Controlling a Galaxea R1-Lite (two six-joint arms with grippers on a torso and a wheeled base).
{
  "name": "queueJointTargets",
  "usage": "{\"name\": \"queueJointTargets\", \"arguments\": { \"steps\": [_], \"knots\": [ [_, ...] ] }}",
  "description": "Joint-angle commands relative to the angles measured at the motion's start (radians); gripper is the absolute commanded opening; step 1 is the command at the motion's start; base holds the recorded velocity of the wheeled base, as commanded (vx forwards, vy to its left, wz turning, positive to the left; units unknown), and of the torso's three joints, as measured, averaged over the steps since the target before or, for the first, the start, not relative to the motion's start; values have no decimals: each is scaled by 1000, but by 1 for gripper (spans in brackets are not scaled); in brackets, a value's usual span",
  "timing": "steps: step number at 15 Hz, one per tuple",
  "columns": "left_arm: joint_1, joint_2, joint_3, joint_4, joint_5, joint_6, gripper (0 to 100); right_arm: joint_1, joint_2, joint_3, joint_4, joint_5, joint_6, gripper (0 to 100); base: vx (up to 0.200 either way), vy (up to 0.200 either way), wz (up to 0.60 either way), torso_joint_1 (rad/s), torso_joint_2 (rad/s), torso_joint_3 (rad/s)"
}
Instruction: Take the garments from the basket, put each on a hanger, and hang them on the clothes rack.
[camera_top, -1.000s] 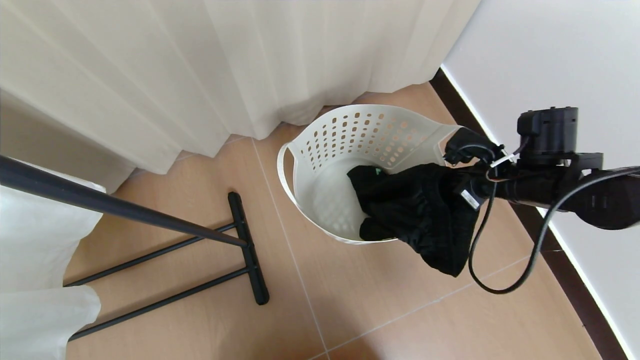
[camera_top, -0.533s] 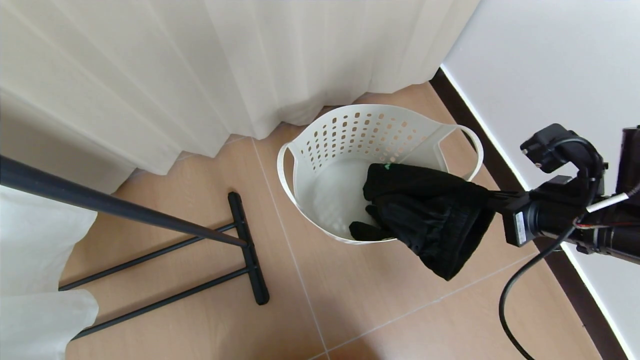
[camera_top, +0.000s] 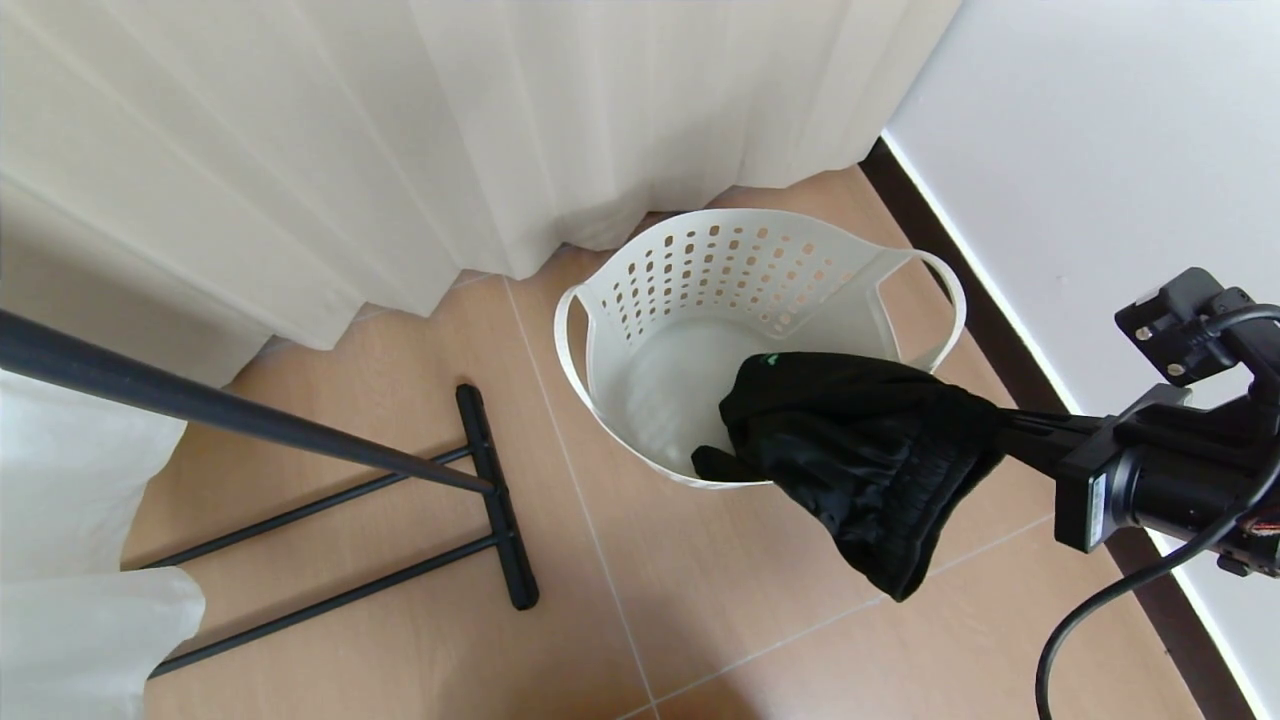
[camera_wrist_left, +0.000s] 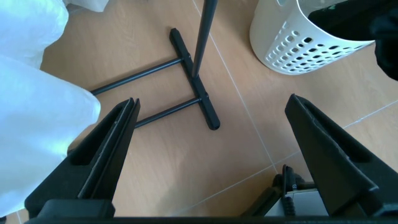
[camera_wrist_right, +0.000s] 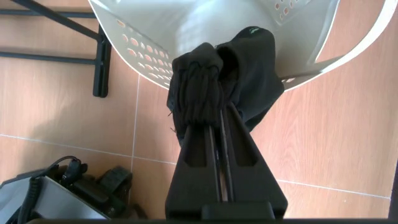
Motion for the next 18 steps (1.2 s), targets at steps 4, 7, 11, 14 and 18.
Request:
{"name": "queueJointTargets", "arguments": {
  "steps": [4, 7, 11, 14, 18],
  "knots": [
    [0, 1, 0, 0, 0, 0, 100, 0, -14, 7, -1, 2, 0, 0, 0, 0, 0, 1, 1, 14],
    [0, 1, 0, 0, 0, 0, 100, 0, -11, 22, -41, 2, 0, 0, 0, 0, 0, 1, 1, 159],
    [0, 1, 0, 0, 0, 0, 100, 0, -3, 31, -62, 2, -1, 0, 0, 0, 0, 1, 2, 199],
    [0, 1, 0, 0, 0, 0, 100, 0, -4, 31, -62, 2, -1, 0, 0, 0, 0, 2, 2, 186],
    [0, 1, 0, 0, 0, 0, 100, 0, -3, 39, -62, 0, -5, 0, 0, 0, 0, 0, 1, 201]
  ]
}}
